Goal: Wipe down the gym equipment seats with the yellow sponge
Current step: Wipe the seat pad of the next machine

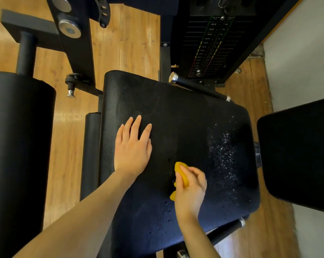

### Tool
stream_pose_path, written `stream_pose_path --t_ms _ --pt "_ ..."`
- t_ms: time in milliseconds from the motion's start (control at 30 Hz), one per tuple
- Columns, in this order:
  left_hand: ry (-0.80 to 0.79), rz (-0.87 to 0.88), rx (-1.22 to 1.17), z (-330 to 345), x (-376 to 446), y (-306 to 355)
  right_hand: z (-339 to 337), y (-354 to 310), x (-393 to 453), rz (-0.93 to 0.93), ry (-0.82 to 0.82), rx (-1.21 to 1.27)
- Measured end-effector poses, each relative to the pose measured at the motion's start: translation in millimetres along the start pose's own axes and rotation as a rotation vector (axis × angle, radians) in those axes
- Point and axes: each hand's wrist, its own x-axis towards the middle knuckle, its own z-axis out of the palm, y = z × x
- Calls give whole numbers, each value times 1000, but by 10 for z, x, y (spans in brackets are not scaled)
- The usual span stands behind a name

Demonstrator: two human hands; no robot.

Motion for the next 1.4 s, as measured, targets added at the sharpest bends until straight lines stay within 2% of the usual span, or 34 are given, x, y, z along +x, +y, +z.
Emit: stream_pose_path --t_ms 133,333,567,733,867,1000,1167,1400 --pt "3 11 -22 9 -8 -11 125 -221 510 40 33 121" --pt "29 19 -23 23 -14 -12 382 -518 1041 -1 2 35" --pt "1 15 -7 28 -16 -16 258 -236 422 -48 -27 1" --pt "-12 -3 8 20 -1 -12 120 -165 -140 -4 -22 -43" --pt "-11 -2 8 13 3 -2 115 -194 12 75 -53 32" --pt "-5 15 -10 6 -15 -12 201 -408 448 58 -52 123" --pt "7 20 -18 14 -12 -15 401 -672 891 17 -112 -62" --pt "-13 2 -3 0 -9 -4 304 -386 198 -81 -47 -98"
